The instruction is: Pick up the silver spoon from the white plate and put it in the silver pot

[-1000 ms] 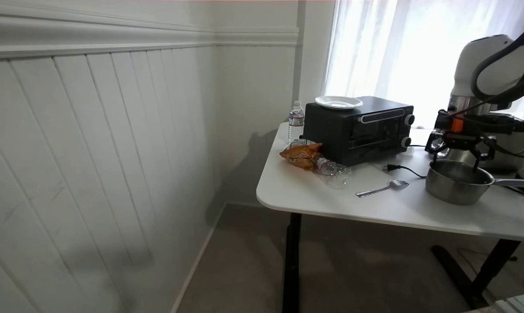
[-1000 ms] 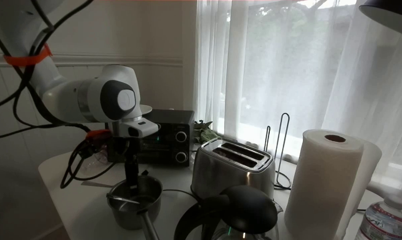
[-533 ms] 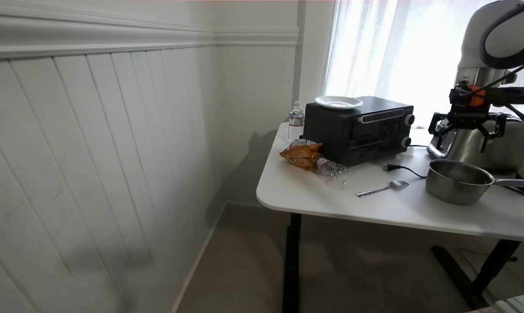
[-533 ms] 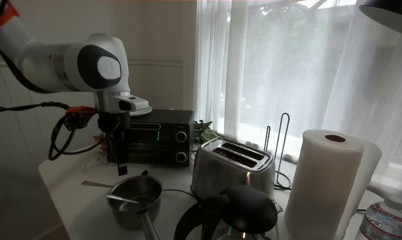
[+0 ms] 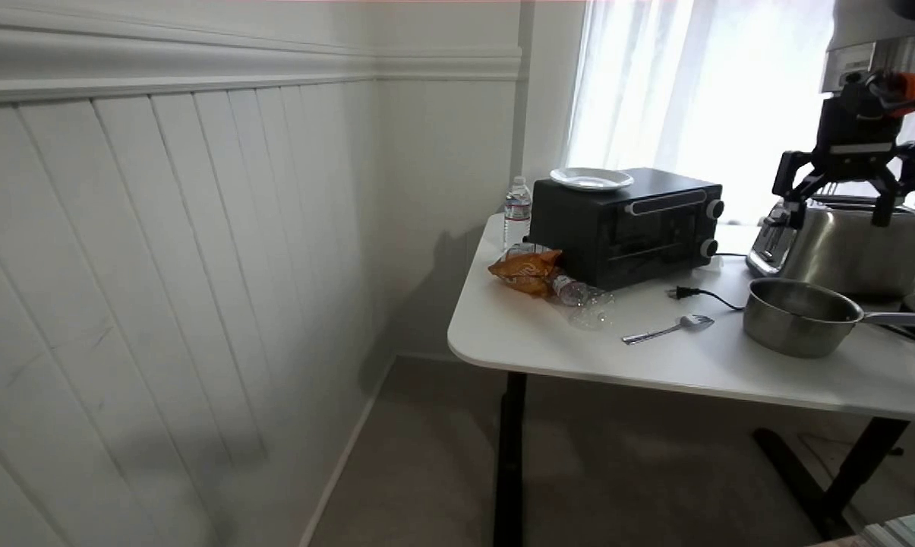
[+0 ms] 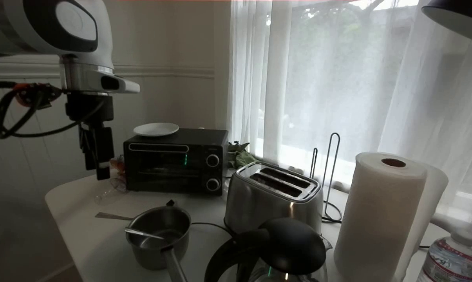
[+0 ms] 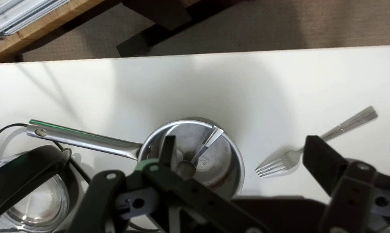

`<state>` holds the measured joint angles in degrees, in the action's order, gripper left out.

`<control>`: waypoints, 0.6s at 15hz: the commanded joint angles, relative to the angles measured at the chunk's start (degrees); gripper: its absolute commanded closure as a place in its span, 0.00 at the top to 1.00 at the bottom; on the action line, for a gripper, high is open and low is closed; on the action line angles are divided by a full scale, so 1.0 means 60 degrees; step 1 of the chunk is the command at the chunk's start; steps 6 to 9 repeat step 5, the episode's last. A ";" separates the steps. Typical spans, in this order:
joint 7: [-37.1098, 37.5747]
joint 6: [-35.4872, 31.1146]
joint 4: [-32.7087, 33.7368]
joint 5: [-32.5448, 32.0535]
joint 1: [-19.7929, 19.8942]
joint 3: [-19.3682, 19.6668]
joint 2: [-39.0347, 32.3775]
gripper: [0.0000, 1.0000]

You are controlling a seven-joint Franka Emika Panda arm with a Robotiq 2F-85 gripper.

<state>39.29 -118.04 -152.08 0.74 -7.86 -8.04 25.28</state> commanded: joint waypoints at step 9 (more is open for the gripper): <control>-0.0299 0.0292 0.0018 0.0125 0.0343 -0.0391 0.0300 1.00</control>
